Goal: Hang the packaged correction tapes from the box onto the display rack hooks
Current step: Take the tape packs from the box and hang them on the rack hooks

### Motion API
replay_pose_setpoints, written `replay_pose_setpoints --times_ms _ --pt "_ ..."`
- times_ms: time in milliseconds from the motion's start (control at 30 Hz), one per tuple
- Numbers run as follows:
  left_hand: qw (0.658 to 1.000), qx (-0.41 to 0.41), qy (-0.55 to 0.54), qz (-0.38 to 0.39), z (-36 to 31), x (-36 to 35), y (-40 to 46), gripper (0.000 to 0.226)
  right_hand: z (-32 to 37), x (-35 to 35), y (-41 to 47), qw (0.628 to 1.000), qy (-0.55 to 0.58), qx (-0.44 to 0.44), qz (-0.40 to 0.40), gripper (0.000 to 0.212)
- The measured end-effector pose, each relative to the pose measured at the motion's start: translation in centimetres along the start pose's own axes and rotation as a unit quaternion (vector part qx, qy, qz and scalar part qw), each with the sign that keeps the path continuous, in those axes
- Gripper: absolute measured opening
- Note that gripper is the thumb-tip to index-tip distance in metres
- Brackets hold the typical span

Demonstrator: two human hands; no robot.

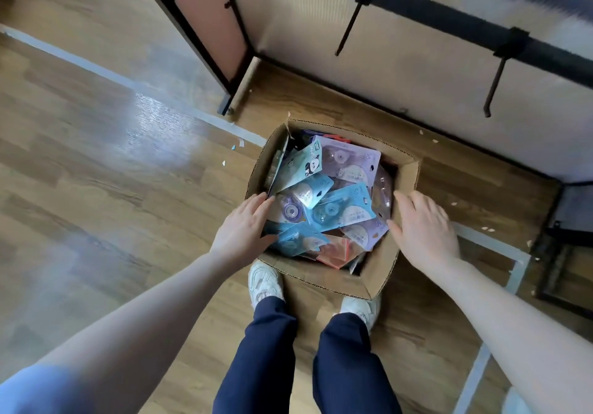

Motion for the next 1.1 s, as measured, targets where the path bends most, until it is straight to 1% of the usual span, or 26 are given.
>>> replay_pose_setpoints --times_ms 233,400,600,733,867,967,1033,1100 --pt "0.995 0.019 -0.015 0.092 3.1 -6.3 0.7 0.071 1.2 -5.1 2.4 0.999 0.007 -0.007 0.034 0.054" --pt "0.993 0.025 -0.039 0.113 4.0 -8.9 2.2 0.064 1.8 -7.3 4.0 0.998 0.015 -0.018 0.051 0.055" --pt "0.985 0.003 -0.074 0.157 3.5 -11.7 4.2 0.07 1.9 -9.9 5.6 0.994 0.044 -0.052 0.086 0.057" --pt "0.988 -0.003 -0.083 0.132 3.6 -12.4 5.1 0.066 2.0 -11.2 6.3 0.988 0.07 -0.079 0.111 0.057" --pt "0.991 -0.012 -0.076 0.109 3.6 -12.4 6.0 0.054 2.0 -12.1 7.3 0.984 0.086 -0.095 0.123 0.054" --pt "0.992 -0.023 -0.073 0.1 3.5 -12.4 6.8 0.041 1.8 -12.2 8.2 0.98 0.104 -0.111 0.126 0.056" --pt "0.992 -0.036 -0.064 0.099 3.2 -12.2 7.2 0.037 1.8 -12.1 8.7 0.977 0.125 -0.125 0.116 0.054" --pt "0.991 -0.054 -0.05 0.115 2.8 -12.3 7.4 0.039 1.8 -12.1 8.9 0.975 0.141 -0.133 0.109 0.051"
Point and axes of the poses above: each hand's wrist, its own y-axis towards the middle knuckle, its own x-axis out of the back of the hand, z = x × y, the point moved 6 cm from there along y, towards the middle knuckle, and after that the axes turned 11 degrees about -x, right-handed, at the moved point
